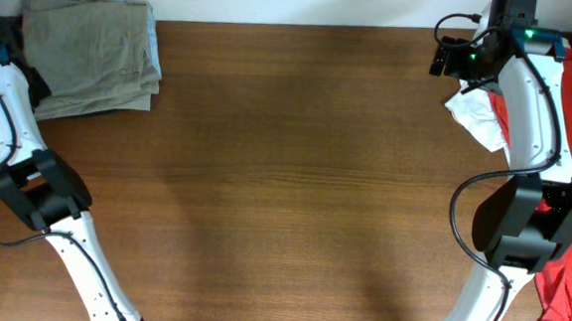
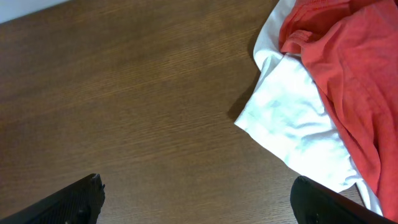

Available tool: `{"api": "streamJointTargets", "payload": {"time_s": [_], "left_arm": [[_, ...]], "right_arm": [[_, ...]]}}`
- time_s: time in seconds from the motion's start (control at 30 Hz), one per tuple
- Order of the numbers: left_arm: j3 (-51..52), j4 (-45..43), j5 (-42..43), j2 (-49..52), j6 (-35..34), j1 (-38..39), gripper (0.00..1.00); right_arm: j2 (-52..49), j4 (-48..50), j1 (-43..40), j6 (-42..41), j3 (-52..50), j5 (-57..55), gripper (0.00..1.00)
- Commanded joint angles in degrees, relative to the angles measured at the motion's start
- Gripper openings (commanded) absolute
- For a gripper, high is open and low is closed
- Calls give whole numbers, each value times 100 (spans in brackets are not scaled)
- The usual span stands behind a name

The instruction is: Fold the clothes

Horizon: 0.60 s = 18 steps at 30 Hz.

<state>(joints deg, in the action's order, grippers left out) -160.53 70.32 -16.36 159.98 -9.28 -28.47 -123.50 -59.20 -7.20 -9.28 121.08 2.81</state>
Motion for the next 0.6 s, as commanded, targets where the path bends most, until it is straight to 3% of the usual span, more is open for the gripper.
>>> {"api": "streamJointTargets", "payload": {"time_s": [0.0,0.03,0.13,0.17,0.23,0.27,0.3,0.37,0.43,0.5,0.57], "left_arm": [[-199,157,444,-280,-433,-116,1],[-264,201,525,-455,-651,-105,1],[-518,306,1897,-1274,-745,-66,2],[-518,356,2564,-1624,-745,-68,5],[-518,603,3770,-2135,-745,-66,21],[-518,717,4247,-2264,-745,-57,45],[-518,1027,4813,-2367,-745,-44,95],[-516,1759,5128,-2371,-743,-17,99],[-516,2114,5110,-2371,-743,-17,99],[-516,2111,4916,-2371,-741,-20,99],[-516,2111,4690,-2371,-743,-17,99]], "right_arm": [[35,2,-37,-68,66,-50,99],[35,2,-37,-68,66,-50,99],[35,2,-37,-68,66,-50,99],[35,2,-37,-68,66,-50,99],[35,2,-37,-68,66,-50,98],[35,2,-37,-70,66,-50,99],[35,48,-33,-70,66,13,99],[35,44,-33,-70,66,22,99],[37,-612,-33,-70,66,549,99],[125,-1207,-79,155,111,1386,99],[385,-1565,-81,195,114,1480,99]]}}
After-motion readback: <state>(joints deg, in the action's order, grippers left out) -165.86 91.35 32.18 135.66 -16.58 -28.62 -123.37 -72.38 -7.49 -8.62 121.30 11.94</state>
